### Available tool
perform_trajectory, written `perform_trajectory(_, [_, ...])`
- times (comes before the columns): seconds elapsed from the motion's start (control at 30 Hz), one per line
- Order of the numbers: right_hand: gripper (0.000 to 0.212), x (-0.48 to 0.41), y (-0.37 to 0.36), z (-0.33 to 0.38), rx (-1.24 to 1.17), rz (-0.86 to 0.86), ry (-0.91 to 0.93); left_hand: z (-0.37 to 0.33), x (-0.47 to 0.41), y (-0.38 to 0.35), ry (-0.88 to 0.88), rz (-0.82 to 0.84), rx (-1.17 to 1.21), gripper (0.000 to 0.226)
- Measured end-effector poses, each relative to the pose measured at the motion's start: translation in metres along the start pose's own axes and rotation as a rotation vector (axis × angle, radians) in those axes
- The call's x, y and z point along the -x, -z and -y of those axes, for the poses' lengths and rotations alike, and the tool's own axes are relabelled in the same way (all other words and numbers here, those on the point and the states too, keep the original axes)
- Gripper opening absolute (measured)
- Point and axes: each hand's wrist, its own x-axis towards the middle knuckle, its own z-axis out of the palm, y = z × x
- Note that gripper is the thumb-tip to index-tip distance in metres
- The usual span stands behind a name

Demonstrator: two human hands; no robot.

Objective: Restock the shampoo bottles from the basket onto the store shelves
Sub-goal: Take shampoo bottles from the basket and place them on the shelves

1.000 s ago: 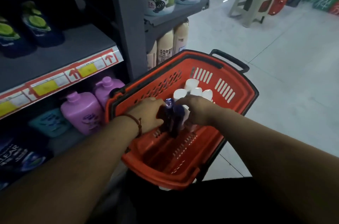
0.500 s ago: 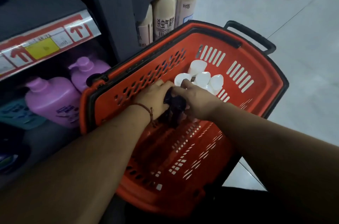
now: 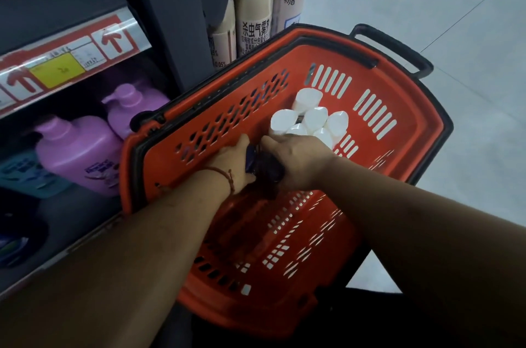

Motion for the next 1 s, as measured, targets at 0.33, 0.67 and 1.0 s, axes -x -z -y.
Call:
perform_trajectory(0.33, [0.043,-0.004,0.01,0.023,0.113,0.158,-0.239,-0.007,0.032,0.012,-0.098,0.094,-0.164,0.044])
perform_trajectory(0.67, [0.043,0.058,0.087,0.05,-0.648,-0.265,-0.353,-0.006,0.124,0.095,-0.149,-0.19,-0.146,0.047])
perform_trajectory(1.0, [0.04,0.133,0.259,0.147,-1.502,-0.858,0.062,-0.046,0.28,0.261,-0.617,-0.635,0.832,0.042])
